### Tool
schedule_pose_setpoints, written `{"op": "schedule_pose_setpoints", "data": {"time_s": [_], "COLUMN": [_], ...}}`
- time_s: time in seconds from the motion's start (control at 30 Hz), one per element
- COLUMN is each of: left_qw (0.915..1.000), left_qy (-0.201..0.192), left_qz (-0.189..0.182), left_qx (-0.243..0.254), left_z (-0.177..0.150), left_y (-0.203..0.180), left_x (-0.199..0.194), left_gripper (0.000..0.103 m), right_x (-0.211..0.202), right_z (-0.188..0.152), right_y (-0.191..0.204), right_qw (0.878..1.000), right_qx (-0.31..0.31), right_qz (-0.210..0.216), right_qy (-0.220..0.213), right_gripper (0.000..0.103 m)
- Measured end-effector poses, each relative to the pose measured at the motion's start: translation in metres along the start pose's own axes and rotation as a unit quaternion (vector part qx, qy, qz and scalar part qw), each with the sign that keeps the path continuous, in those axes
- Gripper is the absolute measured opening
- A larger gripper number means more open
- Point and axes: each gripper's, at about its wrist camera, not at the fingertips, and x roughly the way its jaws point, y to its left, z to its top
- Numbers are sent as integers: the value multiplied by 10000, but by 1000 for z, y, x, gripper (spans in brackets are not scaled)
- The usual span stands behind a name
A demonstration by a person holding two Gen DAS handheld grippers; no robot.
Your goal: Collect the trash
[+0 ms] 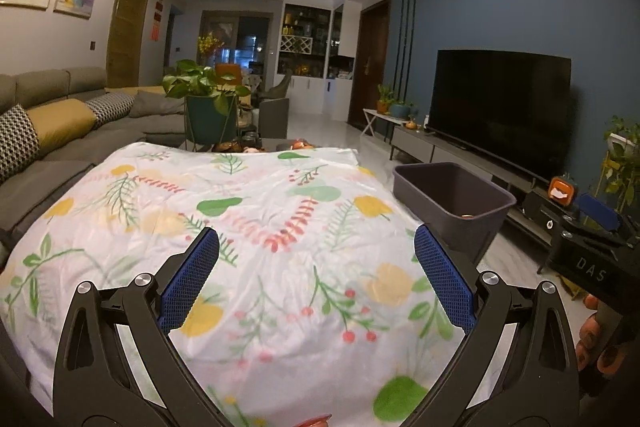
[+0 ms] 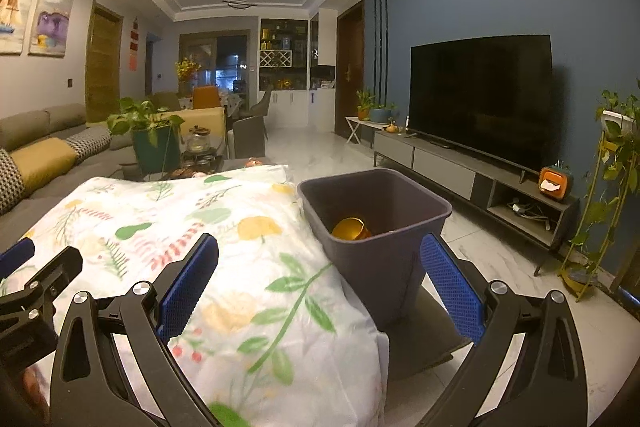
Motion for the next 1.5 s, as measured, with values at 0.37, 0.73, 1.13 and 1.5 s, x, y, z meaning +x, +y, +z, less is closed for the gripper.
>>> {"op": "schedule_pose_setpoints", "data": {"time_s": [0.37, 0.73, 1.13, 1.5], "left_qw": [9999, 9998, 9997, 9997], "left_qy": [-107, -203, -231, -231], "left_qz": [42, 30, 29, 6], "left_qx": [85, 57, 81, 111], "left_z": [-9, -6, -7, -6], "left_y": [3, 4, 3, 0], "left_x": [-41, -52, -53, -54], "left_gripper": [97, 97, 97, 97], "right_x": [-43, -55, -59, -59], "right_z": [-12, -14, -14, -13], "right_y": [12, 13, 15, 14], "right_qw": [9997, 9995, 9993, 9994], "right_qx": [-75, -59, -46, -38], "right_qz": [126, 158, 180, 165], "right_qy": [-173, -279, -310, -311], "right_gripper": [97, 97, 97, 97]}}
